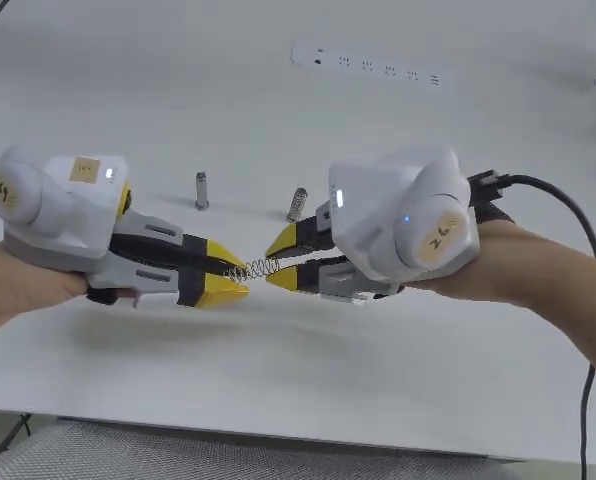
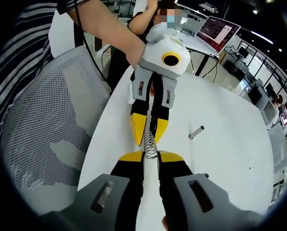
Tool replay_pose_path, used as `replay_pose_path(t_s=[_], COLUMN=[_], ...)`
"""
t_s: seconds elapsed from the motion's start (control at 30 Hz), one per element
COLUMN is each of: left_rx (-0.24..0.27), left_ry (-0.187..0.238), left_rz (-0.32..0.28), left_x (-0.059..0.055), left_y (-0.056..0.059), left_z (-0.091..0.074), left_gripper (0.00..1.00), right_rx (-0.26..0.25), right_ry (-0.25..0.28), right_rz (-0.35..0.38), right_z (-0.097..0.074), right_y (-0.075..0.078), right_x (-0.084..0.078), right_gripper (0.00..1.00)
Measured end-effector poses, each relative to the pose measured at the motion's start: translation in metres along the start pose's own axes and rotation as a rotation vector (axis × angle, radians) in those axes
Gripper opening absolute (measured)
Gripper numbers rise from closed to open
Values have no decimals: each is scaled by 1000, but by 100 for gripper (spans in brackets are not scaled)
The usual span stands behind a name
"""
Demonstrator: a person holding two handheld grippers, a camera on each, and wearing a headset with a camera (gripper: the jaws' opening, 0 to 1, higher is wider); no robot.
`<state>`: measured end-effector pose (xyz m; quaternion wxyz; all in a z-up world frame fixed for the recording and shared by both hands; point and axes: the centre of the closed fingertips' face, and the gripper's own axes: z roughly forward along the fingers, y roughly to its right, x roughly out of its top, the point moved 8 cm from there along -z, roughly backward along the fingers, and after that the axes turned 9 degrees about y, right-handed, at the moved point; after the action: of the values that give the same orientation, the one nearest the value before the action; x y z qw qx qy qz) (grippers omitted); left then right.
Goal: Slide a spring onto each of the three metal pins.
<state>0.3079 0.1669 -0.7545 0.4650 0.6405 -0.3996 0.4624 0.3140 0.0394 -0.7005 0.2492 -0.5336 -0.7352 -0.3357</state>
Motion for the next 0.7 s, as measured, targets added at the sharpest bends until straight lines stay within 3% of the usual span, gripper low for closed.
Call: replay_pose_path(t_s=[0.7], left_rx=[1], left_ry=[-16], left_rz=[19], left_x=[-2], left_y=[1], left_z=[-1], left_gripper=[7], right_rx=[-1], right_ry=[70], right_rz=[36], right_z=[3], right_y=[2], right_x=[15], right_gripper=[13])
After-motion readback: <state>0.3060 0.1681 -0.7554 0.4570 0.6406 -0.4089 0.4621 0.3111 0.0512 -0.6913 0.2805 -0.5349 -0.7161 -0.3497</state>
